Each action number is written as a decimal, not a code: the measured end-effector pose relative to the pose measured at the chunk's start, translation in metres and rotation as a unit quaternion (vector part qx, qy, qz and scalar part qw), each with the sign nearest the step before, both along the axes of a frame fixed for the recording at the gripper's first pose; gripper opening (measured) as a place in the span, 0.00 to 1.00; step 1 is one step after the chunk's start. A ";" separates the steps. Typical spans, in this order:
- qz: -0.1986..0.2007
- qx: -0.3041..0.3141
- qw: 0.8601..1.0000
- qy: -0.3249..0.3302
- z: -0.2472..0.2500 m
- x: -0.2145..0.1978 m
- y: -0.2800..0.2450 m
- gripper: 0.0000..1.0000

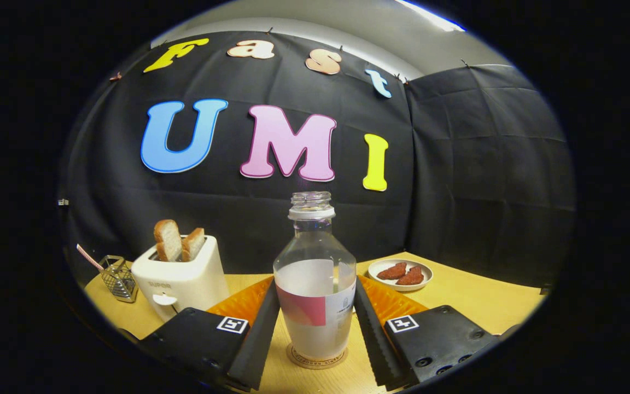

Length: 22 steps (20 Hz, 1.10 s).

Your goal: Take the bottle from table, then pour the juice into the cup, finally place the bottle on the coaster

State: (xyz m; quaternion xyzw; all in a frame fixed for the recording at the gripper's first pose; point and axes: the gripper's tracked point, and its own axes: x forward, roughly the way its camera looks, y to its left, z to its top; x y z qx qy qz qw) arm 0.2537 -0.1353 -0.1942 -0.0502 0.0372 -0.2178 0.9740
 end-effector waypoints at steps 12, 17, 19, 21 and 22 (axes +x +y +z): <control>-0.008 0.023 1.000 0.015 -0.044 0.019 -0.001 0.77; -0.016 0.015 1.000 0.012 -0.045 0.019 -0.003 0.77; -0.017 0.014 1.000 0.016 -0.048 0.020 -0.004 0.77; -0.017 0.015 1.000 0.016 -0.049 0.019 -0.003 0.77; -0.017 0.014 1.000 0.013 -0.048 0.020 -0.003 0.77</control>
